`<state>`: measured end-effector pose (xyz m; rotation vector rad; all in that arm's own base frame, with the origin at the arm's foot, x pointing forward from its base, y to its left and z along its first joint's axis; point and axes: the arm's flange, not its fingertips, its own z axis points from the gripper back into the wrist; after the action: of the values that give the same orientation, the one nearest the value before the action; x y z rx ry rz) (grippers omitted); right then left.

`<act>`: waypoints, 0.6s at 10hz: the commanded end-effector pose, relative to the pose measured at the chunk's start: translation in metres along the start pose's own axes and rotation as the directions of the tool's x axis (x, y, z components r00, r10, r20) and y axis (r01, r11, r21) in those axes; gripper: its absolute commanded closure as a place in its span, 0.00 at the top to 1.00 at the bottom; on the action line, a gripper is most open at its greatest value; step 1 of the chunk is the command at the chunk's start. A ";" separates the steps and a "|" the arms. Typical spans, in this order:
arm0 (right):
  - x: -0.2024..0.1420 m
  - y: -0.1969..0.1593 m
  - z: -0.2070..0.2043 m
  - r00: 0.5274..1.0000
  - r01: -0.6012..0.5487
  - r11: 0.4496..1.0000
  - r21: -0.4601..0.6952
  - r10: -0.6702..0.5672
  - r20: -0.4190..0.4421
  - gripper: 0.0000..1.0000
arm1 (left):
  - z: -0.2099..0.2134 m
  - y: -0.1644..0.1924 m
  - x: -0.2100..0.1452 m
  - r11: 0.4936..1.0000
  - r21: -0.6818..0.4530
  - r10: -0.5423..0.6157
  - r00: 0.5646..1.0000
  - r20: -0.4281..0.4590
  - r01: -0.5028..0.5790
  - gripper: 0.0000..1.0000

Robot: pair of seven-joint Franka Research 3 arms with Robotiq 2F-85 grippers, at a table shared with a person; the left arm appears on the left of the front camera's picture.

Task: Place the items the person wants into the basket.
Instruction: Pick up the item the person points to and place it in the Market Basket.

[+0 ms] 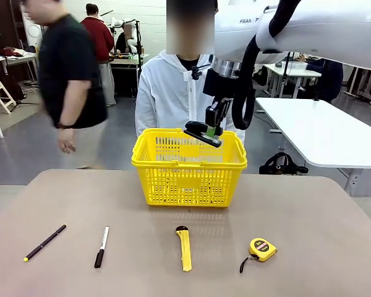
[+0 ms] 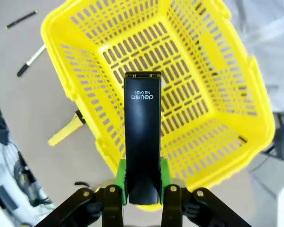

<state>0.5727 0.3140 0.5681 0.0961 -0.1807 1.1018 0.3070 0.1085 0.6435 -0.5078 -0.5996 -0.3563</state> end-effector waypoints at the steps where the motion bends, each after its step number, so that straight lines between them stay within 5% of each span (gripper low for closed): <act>1: 0.010 -0.012 -0.003 0.995 -0.100 0.995 0.031 0.101 -0.018 0.24 | 0.001 0.000 0.000 1.000 -0.009 -0.002 1.000 0.002 0.002 1.00; 6: -0.003 -0.042 -0.071 0.991 -0.108 0.975 0.192 0.122 -0.061 0.24 | 0.001 0.000 0.000 1.000 -0.009 -0.002 1.000 0.002 0.002 1.00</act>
<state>0.6101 0.2997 0.4894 0.1649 -0.0211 1.2108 0.3070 0.1085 0.6435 -0.5078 -0.5996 -0.3563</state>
